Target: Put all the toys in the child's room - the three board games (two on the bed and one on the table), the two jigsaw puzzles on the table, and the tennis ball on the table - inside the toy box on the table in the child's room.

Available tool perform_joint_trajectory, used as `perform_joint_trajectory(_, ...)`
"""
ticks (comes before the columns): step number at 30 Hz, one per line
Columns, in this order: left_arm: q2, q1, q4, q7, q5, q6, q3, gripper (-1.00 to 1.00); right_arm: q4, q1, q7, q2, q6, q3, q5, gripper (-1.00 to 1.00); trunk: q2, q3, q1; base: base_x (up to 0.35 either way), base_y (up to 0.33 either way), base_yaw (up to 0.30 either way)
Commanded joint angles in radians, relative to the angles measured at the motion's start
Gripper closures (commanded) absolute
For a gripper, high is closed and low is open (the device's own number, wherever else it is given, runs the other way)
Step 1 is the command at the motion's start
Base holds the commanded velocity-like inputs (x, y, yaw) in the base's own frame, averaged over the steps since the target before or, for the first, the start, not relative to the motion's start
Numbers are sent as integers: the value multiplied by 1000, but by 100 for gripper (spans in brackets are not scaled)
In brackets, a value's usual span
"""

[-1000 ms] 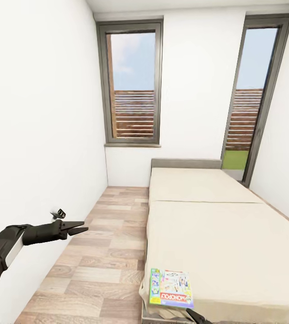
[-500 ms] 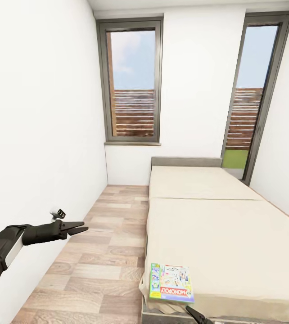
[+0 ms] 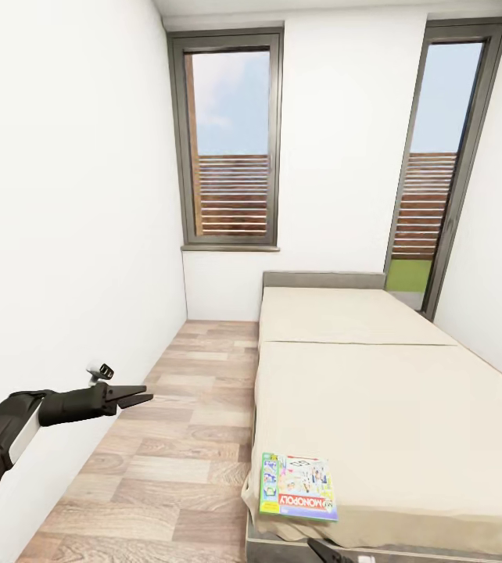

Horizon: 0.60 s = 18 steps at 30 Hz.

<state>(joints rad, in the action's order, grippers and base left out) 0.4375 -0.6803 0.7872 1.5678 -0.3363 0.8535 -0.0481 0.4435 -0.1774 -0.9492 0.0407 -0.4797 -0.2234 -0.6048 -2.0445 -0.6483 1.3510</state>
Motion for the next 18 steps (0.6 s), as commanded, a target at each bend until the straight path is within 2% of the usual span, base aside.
perform_joint_trajectory(1,1,-1,0,3,-4,11,-4,-100,0,-1,-13,0,-5,2,-5,-100,-1,-1,0,0,0,0)
perform_joint_trajectory(7,1,-1,0,3,-4,10,-4,-100,0,-1,-60,2,6,12,-4,-100,-1,-1,0,0,0,0)
perform_joint_trajectory(18,1,-1,0,3,-4,10,-4,-100,0,-1,-78,4,24,14,-7,-100,-1,-1,0,0,0,0)
